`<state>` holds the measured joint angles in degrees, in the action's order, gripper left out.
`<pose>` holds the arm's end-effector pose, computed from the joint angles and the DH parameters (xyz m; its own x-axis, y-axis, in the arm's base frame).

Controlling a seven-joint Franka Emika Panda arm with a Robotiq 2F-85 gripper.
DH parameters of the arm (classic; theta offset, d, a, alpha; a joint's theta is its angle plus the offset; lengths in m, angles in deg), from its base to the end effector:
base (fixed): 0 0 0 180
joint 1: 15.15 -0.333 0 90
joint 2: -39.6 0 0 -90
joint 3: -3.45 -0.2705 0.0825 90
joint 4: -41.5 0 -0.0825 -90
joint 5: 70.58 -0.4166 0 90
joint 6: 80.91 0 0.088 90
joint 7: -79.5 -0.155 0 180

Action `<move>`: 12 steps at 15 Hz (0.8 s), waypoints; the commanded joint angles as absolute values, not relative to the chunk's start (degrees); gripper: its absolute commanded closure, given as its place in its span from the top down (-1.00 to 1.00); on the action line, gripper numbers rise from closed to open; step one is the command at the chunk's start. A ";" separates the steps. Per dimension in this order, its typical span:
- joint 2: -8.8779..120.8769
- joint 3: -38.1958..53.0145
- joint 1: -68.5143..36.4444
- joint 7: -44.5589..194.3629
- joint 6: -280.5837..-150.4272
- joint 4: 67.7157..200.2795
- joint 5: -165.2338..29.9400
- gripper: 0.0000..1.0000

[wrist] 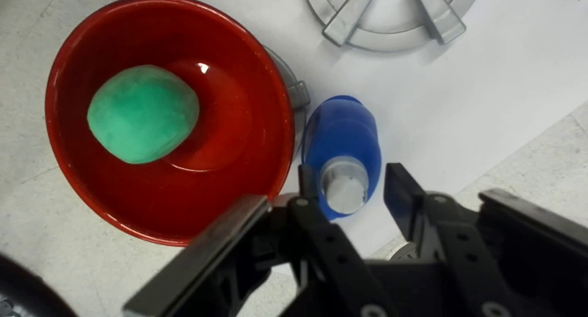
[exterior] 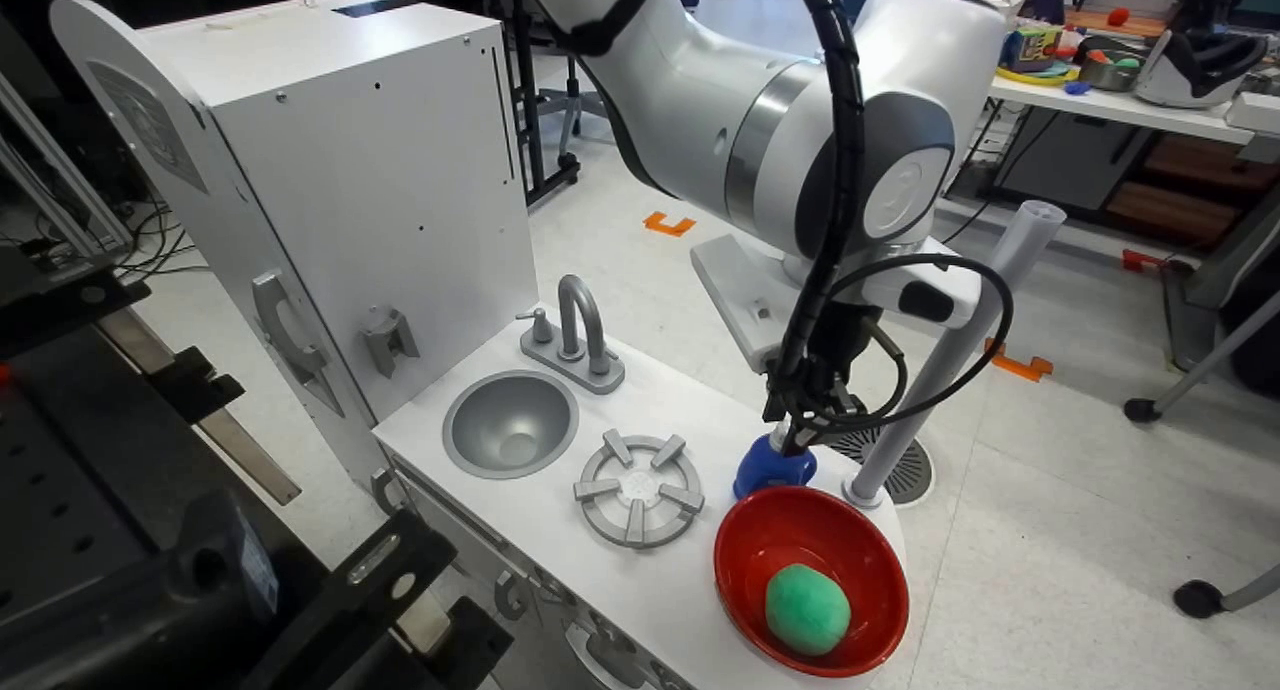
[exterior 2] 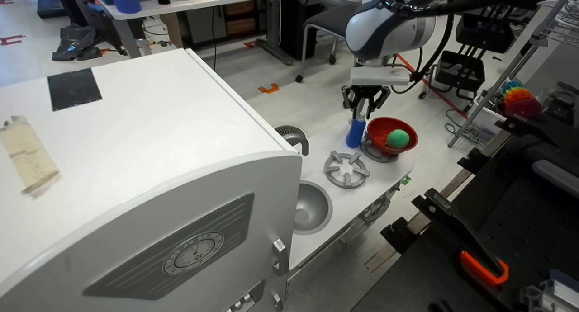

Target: Move the blue bottle to the left.

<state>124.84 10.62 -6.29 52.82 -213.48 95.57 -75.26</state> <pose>0.6618 -0.1670 -0.1493 0.7628 -0.6432 -0.0667 -0.6347 -0.7645 0.1131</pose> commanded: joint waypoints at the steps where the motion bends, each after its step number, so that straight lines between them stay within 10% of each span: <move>1: 124.84 11.82 -7.29 50.96 -213.74 95.85 -75.49 -0.77; 12: 124.76 7.00 -13.51 52.96 -213.51 94.83 -75.99 -0.87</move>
<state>124.76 7.52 -12.23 51.96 -213.46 95.16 -75.25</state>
